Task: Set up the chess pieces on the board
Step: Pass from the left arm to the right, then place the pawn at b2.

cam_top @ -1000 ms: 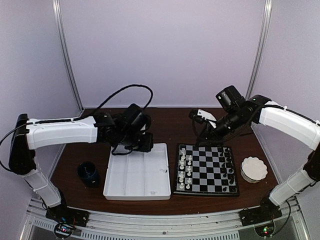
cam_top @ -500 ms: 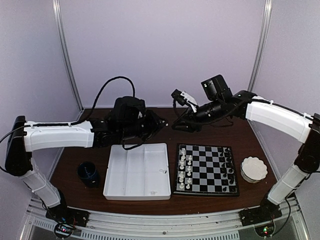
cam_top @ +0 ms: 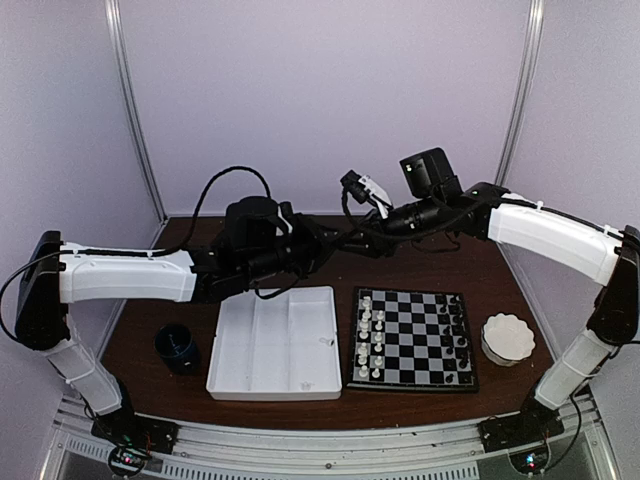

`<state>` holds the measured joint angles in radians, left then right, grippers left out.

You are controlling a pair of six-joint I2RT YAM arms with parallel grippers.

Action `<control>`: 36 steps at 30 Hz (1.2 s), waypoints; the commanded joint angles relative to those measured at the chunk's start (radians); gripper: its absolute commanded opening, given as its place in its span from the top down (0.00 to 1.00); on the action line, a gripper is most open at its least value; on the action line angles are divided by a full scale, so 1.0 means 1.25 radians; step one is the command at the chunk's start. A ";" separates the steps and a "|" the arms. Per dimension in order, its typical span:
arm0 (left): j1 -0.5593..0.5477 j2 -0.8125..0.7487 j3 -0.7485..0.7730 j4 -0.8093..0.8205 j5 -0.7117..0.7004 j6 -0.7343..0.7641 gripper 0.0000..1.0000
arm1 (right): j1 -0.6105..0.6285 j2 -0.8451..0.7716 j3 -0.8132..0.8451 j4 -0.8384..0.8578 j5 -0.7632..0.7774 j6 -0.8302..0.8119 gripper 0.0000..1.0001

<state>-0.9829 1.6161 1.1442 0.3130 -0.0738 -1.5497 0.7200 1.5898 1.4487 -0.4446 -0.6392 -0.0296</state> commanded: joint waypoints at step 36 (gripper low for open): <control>0.125 -0.159 0.094 -0.585 -0.166 0.702 0.02 | -0.067 0.223 0.207 -0.632 0.296 -0.542 1.00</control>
<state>-0.8227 1.4483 1.2633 -0.3393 -0.1986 -0.8783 0.6334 1.7523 1.6138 -1.0023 -0.3939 -0.5625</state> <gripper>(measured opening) 0.975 0.054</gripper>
